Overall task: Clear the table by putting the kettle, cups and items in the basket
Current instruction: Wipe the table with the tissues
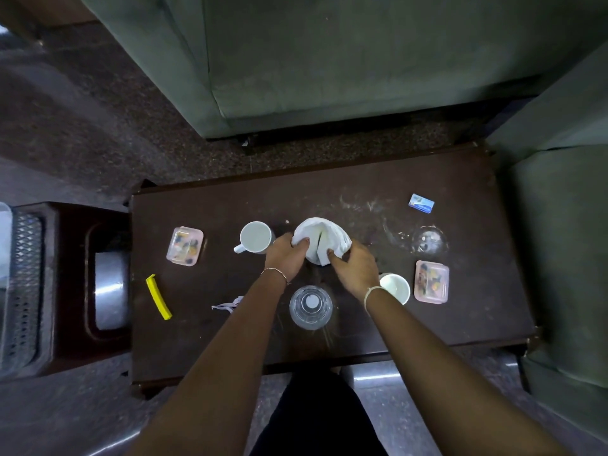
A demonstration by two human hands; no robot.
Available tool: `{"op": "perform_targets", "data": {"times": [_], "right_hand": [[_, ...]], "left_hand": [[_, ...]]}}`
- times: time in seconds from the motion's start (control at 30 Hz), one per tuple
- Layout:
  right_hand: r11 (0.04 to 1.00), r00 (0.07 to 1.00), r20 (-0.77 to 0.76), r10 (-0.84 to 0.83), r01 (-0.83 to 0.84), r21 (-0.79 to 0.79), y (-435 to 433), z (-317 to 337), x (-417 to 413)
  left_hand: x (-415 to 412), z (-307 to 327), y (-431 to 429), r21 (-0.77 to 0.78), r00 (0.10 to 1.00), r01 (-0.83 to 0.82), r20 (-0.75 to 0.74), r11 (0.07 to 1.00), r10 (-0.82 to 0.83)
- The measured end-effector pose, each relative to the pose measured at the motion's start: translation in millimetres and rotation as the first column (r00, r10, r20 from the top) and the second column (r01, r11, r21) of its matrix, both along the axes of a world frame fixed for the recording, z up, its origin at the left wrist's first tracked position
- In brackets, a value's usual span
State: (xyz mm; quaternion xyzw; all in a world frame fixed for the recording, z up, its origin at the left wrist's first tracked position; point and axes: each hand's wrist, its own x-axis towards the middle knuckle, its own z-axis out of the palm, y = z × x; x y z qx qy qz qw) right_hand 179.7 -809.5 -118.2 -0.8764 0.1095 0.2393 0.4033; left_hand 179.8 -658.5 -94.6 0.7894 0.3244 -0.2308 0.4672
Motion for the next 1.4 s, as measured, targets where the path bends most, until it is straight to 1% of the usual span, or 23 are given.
{"op": "perform_targets", "data": {"times": [0.1, 0.3, 0.5, 0.6, 0.67, 0.73, 0.93, 1.07, 1.2, 1.33, 1.4], "right_hand": [[0.998, 0.998, -0.023, -0.060, 0.060, -0.010, 4, 3, 3], [0.984, 0.985, -0.013, -0.173, 0.173, 0.028, 0, 34, 9], [0.951, 0.949, 0.063, -0.308, 0.306, 0.038, -27, 77, 21], [0.925, 0.925, 0.069, -0.373, 0.364, 0.112, -49, 90, 30], [0.893, 0.903, 0.043, -0.427, 0.414, 0.178, -68, 95, 36], [0.867, 0.881, 0.019, -0.473, 0.462, 0.183, -92, 99, 45], [0.877, 0.877, 0.077, -0.475, 0.464, 0.128, -167, 92, 94], [0.876, 0.887, 0.019, -0.462, 0.452, 0.167, -210, 74, 133], [0.893, 0.908, -0.028, -0.419, 0.417, 0.168, -242, 50, 169], [0.924, 0.934, -0.028, -0.355, 0.356, 0.140, -257, 32, 188], [0.920, 0.931, -0.033, -0.365, 0.366, 0.140, -261, 23, 192]], "left_hand": [[2, 5, 3, -0.056, 0.998, -0.065, -0.016, 0.996, 0.064], [19, 30, 0, -0.117, 0.999, -0.047, 0.019, 0.992, 0.049], [40, 72, -39, -0.232, 0.993, -0.081, 0.064, 0.969, 0.099], [53, 84, -65, -0.243, 0.991, -0.073, 0.092, 0.967, 0.098], [62, 88, -83, -0.257, 0.993, -0.041, 0.095, 0.966, 0.068], [72, 90, -105, -0.278, 0.996, -0.006, 0.089, 0.961, 0.032], [111, 83, -178, -0.275, 0.993, 0.083, 0.109, 0.958, -0.055], [141, 70, -220, -0.218, 0.987, 0.137, 0.114, 0.966, -0.114], [166, 53, -252, -0.195, 0.986, 0.130, 0.126, 0.972, -0.107], [183, 33, -273, -0.181, 0.992, 0.107, 0.085, 0.978, -0.093], [188, 27, -280, -0.158, 0.992, 0.116, 0.073, 0.981, -0.105]]}}
